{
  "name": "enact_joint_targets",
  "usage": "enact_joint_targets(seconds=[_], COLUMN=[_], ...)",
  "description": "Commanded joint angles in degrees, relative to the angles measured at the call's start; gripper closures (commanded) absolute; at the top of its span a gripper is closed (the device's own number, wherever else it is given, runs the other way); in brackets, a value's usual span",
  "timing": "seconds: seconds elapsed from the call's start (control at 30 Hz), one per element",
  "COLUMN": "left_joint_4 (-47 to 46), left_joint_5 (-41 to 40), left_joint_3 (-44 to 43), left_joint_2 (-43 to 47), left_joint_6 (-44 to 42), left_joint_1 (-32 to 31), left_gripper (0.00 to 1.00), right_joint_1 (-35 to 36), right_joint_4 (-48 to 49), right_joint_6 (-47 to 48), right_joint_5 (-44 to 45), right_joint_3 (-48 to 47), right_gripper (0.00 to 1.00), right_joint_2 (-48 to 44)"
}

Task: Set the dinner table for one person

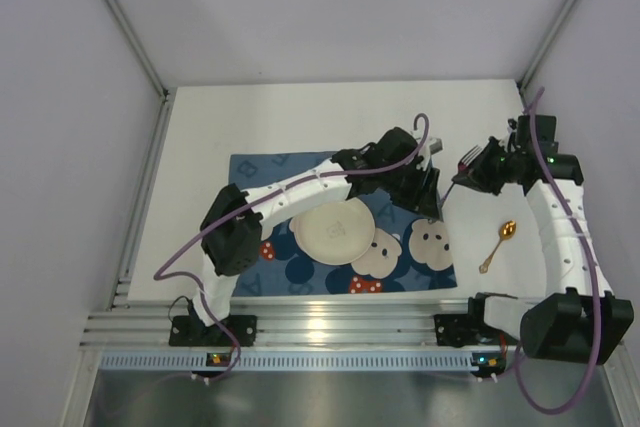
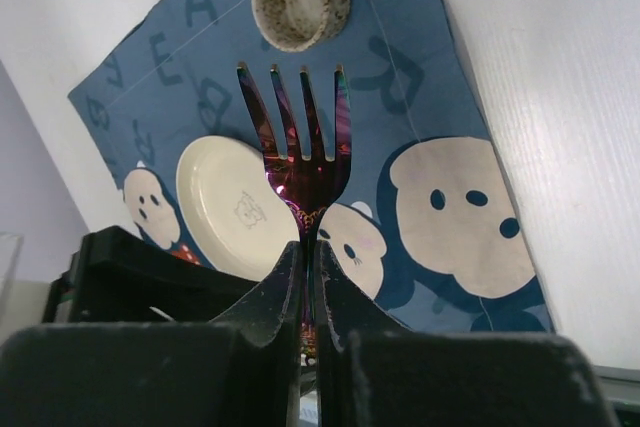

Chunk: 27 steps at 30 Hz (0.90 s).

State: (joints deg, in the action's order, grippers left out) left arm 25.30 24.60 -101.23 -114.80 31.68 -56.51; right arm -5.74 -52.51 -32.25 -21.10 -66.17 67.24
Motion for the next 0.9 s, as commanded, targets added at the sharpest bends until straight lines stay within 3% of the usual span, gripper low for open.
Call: enact_joint_targets(seconds=[0.0,0.07,0.1,0.17,0.2,0.23,0.33,0.37,0.43,0.47,0.53,0.73,0.87], left_joint_4=[-3.85,-3.94,-4.03,-4.12,-4.20,-4.12,-2.11,-1.14,0.27,0.19,-0.68,-1.57,1.59], left_joint_5=[2.21,2.47,2.73,2.82,2.73,2.47,0.28,-0.77,-3.05,-3.68,-4.03,-4.04,-0.19], left_joint_3=[-1.16,-1.16,-1.08,-0.99,-0.81,-0.72,0.68,1.29,3.66,7.67,12.87,33.62,44.09], left_joint_2=[-0.42,-0.68,-0.68,-0.77,-0.42,-0.25,1.16,1.77,4.74,6.07,10.97,26.71,38.06], left_joint_6=[0.40,0.40,0.40,0.40,0.31,0.22,-1.00,-1.36,-1.71,-1.36,-0.39,0.75,0.49], left_joint_1=[-0.35,-0.44,-0.35,-0.35,-0.44,-0.35,-0.35,-0.27,0.17,1.04,2.63,14.30,26.93], left_gripper=[0.50,0.56,0.67,0.79,0.95,1.00,1.00,1.00,1.00,1.00,1.00,1.00,1.00], right_joint_1=[0.64,0.64,0.64,0.64,0.64,0.64,0.64,0.64,0.64,0.64,0.64,0.64,0.64], right_joint_4=[-0.58,-0.49,-0.40,-0.05,0.13,0.48,1.18,1.44,1.53,1.36,0.66,-2.16,-1.81], right_joint_6=[-2.46,-2.73,-2.64,-2.73,-2.99,-3.08,-3.26,-3.26,-3.00,-2.65,-2.29,-0.89,-0.97], right_joint_5=[-2.63,-2.89,-2.89,-3.24,-3.42,-3.59,-4.03,-4.12,-4.30,-3.78,-1.07,3.09,2.21], right_joint_3=[-2.21,-1.94,-1.77,-1.24,-0.98,-0.72,0.25,0.08,-0.36,-1.41,-3.68,-9.06,-8.80], right_gripper=[1.00,1.00,1.00,1.00,1.00,1.00,1.00,0.93,0.61,0.38,0.25,0.17,0.17], right_joint_2=[-2.55,-2.99,-3.08,-3.17,-3.26,-3.43,-3.61,-3.61,-3.44,-3.35,-3.26,-2.38,-1.33])
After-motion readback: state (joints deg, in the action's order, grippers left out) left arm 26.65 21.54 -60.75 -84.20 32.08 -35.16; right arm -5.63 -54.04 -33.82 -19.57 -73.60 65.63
